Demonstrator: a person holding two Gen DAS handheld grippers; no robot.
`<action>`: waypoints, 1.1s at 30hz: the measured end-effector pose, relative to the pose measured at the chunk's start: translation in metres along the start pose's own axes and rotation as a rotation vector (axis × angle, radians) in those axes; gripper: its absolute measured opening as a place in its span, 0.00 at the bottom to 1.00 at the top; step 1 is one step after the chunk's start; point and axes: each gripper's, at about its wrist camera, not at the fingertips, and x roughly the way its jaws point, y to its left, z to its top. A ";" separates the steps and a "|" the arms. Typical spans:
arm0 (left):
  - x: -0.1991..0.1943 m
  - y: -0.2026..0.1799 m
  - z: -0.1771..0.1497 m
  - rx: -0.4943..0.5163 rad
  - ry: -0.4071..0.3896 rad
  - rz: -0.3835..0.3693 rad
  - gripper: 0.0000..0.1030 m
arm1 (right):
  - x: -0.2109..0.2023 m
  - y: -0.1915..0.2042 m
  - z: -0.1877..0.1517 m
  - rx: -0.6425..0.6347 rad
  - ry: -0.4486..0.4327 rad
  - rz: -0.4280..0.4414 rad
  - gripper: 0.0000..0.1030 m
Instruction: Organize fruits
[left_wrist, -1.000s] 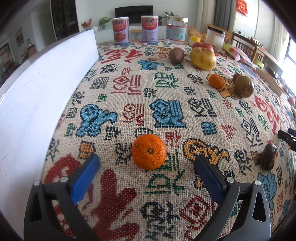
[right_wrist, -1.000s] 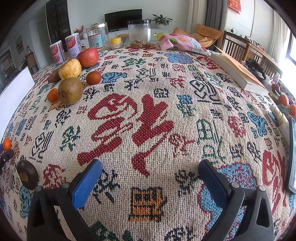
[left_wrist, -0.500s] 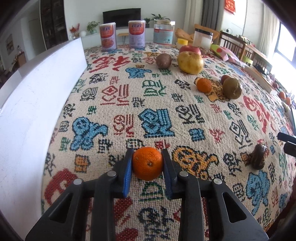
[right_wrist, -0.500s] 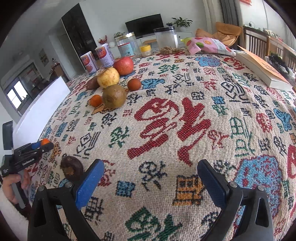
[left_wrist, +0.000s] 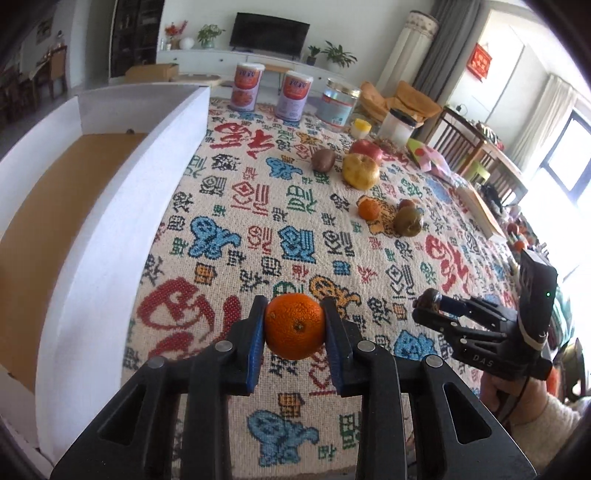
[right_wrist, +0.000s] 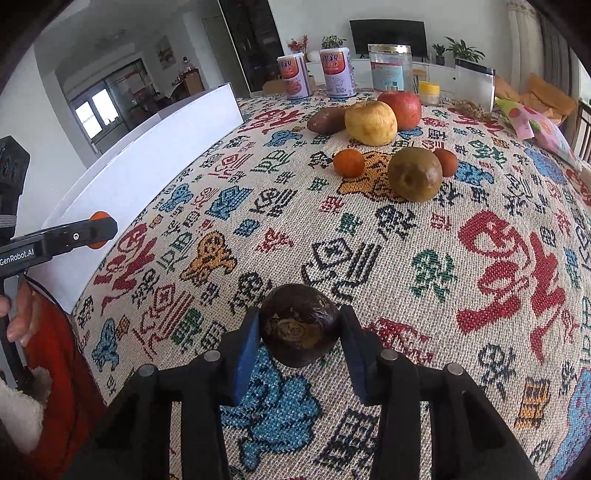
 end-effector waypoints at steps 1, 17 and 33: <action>-0.020 0.004 0.004 -0.010 -0.028 -0.015 0.28 | -0.006 0.005 0.006 -0.004 -0.008 0.018 0.41; -0.057 0.183 0.010 -0.240 -0.053 0.492 0.31 | 0.074 0.295 0.160 -0.230 0.054 0.383 0.42; -0.049 0.048 0.022 -0.076 -0.179 0.264 0.94 | -0.009 0.122 0.114 -0.136 -0.121 0.079 0.97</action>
